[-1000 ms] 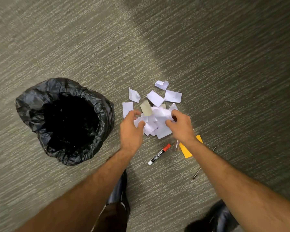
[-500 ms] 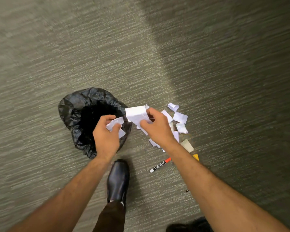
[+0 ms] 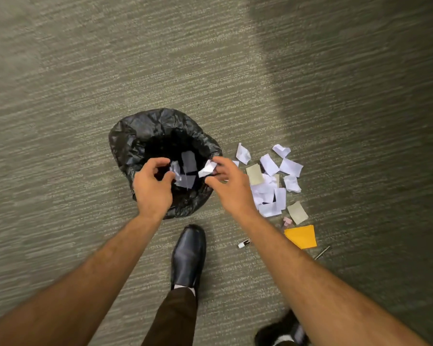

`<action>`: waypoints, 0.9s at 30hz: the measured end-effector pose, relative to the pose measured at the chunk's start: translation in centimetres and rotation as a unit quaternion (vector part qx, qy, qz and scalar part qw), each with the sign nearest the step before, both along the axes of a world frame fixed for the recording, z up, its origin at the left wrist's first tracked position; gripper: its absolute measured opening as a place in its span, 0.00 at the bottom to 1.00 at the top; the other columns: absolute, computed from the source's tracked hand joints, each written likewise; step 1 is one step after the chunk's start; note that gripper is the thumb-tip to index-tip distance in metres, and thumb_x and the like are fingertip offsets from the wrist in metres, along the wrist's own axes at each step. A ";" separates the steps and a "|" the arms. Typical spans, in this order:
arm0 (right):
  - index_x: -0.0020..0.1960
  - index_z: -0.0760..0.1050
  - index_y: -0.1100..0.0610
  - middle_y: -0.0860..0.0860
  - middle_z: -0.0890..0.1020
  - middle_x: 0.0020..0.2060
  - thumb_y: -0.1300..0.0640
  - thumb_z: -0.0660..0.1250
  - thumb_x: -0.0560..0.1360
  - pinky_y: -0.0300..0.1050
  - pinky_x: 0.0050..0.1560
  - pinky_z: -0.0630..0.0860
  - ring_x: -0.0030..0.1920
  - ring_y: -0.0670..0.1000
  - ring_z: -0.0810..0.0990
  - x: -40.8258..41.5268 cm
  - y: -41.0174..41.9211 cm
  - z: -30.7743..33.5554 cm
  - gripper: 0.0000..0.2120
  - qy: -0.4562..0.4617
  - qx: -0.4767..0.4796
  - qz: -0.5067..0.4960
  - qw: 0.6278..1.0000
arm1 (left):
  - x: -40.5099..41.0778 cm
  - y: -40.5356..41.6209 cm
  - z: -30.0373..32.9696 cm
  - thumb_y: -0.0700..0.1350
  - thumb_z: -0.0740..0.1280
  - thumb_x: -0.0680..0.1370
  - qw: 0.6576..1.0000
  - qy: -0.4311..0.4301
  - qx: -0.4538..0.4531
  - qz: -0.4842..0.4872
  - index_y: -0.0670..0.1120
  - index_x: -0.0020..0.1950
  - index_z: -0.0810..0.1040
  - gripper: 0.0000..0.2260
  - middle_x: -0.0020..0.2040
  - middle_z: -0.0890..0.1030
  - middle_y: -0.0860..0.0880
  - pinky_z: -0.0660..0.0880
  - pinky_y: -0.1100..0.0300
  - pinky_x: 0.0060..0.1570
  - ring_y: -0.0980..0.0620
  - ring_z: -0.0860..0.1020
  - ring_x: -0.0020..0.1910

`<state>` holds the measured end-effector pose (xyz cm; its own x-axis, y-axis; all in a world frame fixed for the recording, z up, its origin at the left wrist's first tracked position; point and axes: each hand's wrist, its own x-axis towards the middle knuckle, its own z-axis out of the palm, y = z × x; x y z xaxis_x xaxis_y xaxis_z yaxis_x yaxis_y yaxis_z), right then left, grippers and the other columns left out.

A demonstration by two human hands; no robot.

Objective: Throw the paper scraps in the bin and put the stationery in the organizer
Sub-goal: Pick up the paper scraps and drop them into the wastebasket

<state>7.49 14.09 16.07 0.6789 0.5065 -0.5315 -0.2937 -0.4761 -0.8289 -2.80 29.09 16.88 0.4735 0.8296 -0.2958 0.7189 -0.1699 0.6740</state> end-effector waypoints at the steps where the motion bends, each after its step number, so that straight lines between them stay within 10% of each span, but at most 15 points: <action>1: 0.71 0.71 0.49 0.46 0.82 0.52 0.58 0.72 0.74 0.32 0.47 0.76 0.49 0.41 0.81 0.5 -0.9 0.0 0.26 0.015 0.009 -0.008 1.000 | 0.1 -0.3 0.2 0.40 0.73 0.76 1.000 -0.009 0.001 -0.009 0.52 0.56 0.81 0.11 0.52 0.81 0.57 0.73 0.57 0.55 0.54 0.76 0.55; 7: 0.70 0.71 0.51 0.46 0.85 0.49 0.61 0.66 0.79 0.38 0.48 0.79 0.51 0.44 0.80 2.8 -5.5 -0.4 0.21 0.019 0.011 -0.035 0.999 | 2.6 -3.1 1.5 0.40 0.70 0.78 0.999 -0.037 0.023 -0.032 0.51 0.58 0.79 0.10 0.56 0.80 0.53 0.75 0.49 0.58 0.48 0.76 0.58; 14: 0.57 0.79 0.55 0.53 0.83 0.43 0.62 0.66 0.75 0.54 0.48 0.79 0.45 0.56 0.82 6.4 -11.6 -5.4 0.11 -0.038 -0.164 -0.134 0.977 | 8.2 -9.7 0.1 0.35 0.68 0.77 0.969 -0.136 -0.049 -0.202 0.48 0.57 0.80 0.11 0.52 0.81 0.54 0.76 0.65 0.47 0.58 0.80 0.48; 19: 0.58 0.79 0.57 0.56 0.83 0.53 0.60 0.69 0.73 0.50 0.53 0.76 0.53 0.58 0.80 8.0 -15.5 -10.8 0.13 -0.074 -0.264 -0.086 0.958 | 11.1 -13.0 -7.6 0.35 0.69 0.76 0.967 -0.047 -0.086 -0.236 0.46 0.63 0.77 0.16 0.56 0.76 0.56 0.71 0.64 0.54 0.56 0.76 0.56; 27: 0.63 0.74 0.55 0.55 0.76 0.59 0.54 0.70 0.74 0.42 0.51 0.65 0.59 0.55 0.74 10.4 -16.8 -17.0 0.19 -0.134 -0.292 -0.097 0.942 | 13.5 -12.8 -19.5 0.37 0.71 0.75 0.986 0.167 -0.002 -0.021 0.45 0.73 0.67 0.27 0.71 0.66 0.43 0.67 0.49 0.64 0.42 0.65 0.69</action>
